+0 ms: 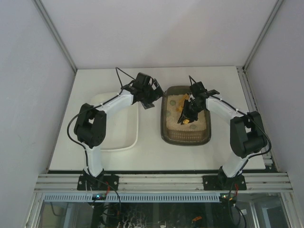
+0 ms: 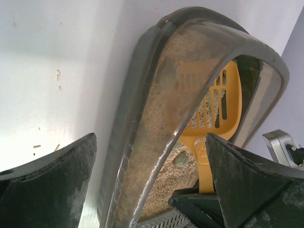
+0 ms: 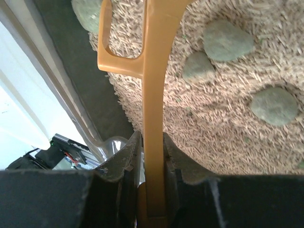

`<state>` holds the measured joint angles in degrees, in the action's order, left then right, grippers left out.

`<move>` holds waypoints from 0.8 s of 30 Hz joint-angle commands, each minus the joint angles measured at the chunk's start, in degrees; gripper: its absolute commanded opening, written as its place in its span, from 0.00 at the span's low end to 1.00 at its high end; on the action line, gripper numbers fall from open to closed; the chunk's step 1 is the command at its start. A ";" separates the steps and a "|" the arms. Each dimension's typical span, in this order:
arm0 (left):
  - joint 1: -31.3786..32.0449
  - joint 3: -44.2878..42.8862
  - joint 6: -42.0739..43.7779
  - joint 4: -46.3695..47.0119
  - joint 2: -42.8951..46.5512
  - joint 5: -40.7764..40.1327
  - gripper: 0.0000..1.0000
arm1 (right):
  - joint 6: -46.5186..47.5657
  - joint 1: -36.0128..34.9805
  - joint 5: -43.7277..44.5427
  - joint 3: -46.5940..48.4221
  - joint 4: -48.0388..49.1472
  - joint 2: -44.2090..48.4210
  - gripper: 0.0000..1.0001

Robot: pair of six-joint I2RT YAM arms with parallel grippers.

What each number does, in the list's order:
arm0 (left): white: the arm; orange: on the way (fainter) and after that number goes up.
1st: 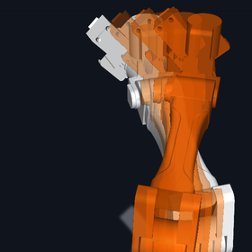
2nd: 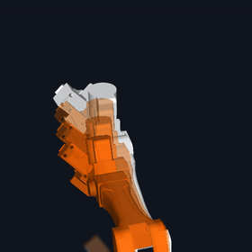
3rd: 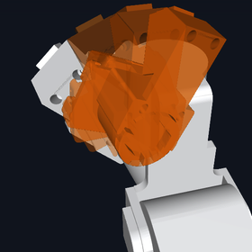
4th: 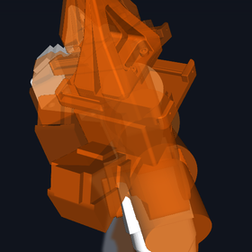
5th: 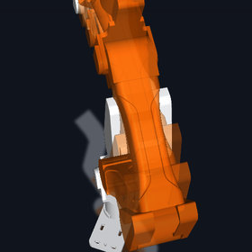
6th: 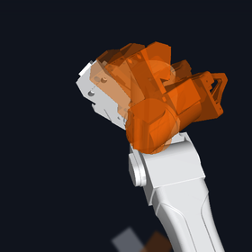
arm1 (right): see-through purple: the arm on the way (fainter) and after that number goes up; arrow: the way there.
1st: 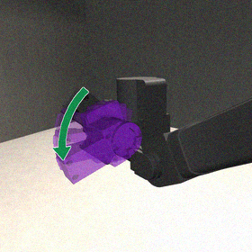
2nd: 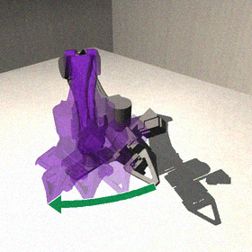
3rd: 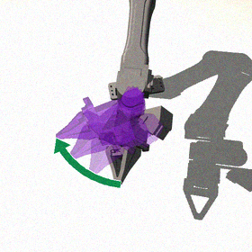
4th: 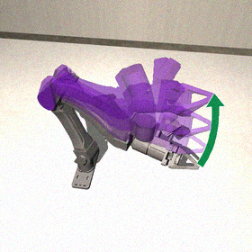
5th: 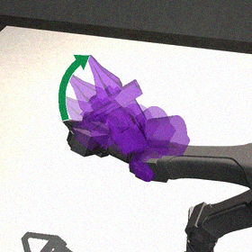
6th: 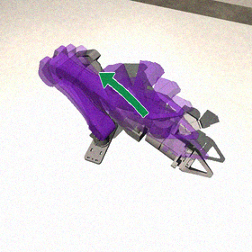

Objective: Clean the litter box

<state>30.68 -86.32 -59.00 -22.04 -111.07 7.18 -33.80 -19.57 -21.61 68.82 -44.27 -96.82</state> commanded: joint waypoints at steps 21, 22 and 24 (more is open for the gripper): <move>-0.98 1.02 4.95 7.10 4.86 4.21 0.92 | -5.33 2.21 -19.75 -5.79 27.59 -1.41 0.00; -1.14 0.72 6.60 6.21 5.81 3.68 0.93 | -6.16 2.92 -20.92 -7.58 29.84 -0.49 0.00; -1.74 0.82 9.86 4.94 8.18 3.37 0.95 | -7.99 4.26 -22.87 -11.01 33.90 1.44 0.00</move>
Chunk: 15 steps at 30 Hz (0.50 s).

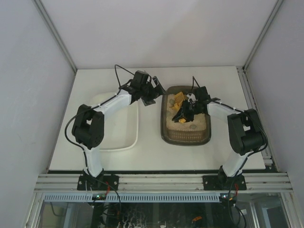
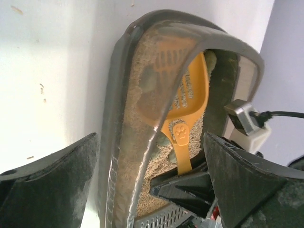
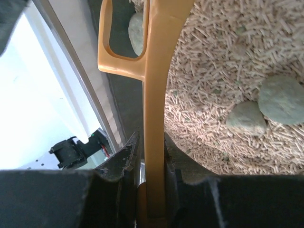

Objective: Clean the litter box

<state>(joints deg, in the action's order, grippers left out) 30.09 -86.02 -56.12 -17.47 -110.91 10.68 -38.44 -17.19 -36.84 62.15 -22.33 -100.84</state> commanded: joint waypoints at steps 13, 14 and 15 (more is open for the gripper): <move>-10.62 8.88 21.62 -8.91 27.05 5.35 0.96 | -10.19 4.94 -10.37 -23.12 27.51 22.07 0.00; -10.77 9.44 23.38 -10.30 28.70 5.40 0.96 | -10.89 5.05 -10.40 -24.70 28.98 23.07 0.00; -10.94 10.10 25.49 -11.69 30.32 5.29 0.96 | -11.49 5.13 -10.36 -26.32 30.50 24.19 0.00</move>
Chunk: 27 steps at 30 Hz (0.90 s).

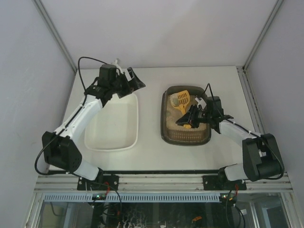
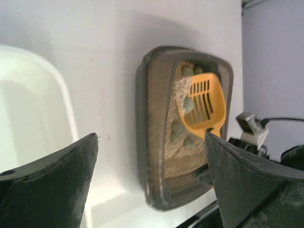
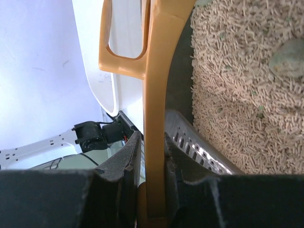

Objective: Clean the litter box

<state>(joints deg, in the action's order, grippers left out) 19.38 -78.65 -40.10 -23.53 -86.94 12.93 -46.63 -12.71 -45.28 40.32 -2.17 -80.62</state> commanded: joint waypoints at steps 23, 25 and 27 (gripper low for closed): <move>-7.28 21.69 33.48 -17.80 36.66 -9.49 0.96 | -35.76 1.27 -8.19 -30.31 87.91 -2.07 0.00; -7.50 22.77 34.32 -18.07 37.49 -10.22 0.96 | -35.31 2.27 -6.41 -31.21 87.85 -2.27 0.00; -7.65 23.51 34.79 -18.48 38.09 -11.08 0.96 | -35.27 0.49 -6.39 -30.26 87.86 -3.90 0.00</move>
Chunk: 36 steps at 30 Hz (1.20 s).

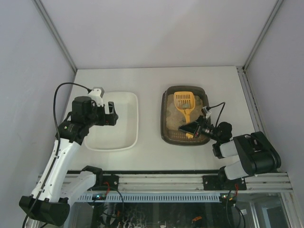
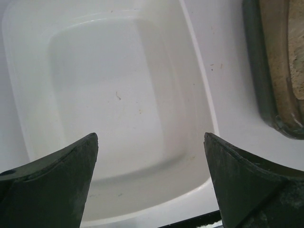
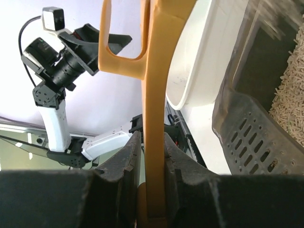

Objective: Clean the litter box

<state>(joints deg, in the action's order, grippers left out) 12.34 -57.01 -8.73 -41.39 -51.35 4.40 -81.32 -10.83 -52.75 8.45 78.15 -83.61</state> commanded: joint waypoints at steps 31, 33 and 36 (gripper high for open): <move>-11.64 1.93 11.60 -2.70 1.79 -3.01 0.90 | 21.23 -2.80 5.60 8.27 -45.56 15.84 0.00; -16.37 -1.86 12.92 -5.69 -0.55 3.20 0.91 | 26.13 -6.71 10.36 15.14 -60.17 20.67 0.00; -24.48 -9.37 14.55 -12.84 -5.72 12.17 0.89 | 29.86 -11.78 14.68 24.01 -69.68 22.08 0.00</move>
<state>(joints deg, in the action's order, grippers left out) -4.21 -55.81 2.42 -48.05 -52.56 5.28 -61.21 -17.39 -44.93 21.39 25.71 -65.65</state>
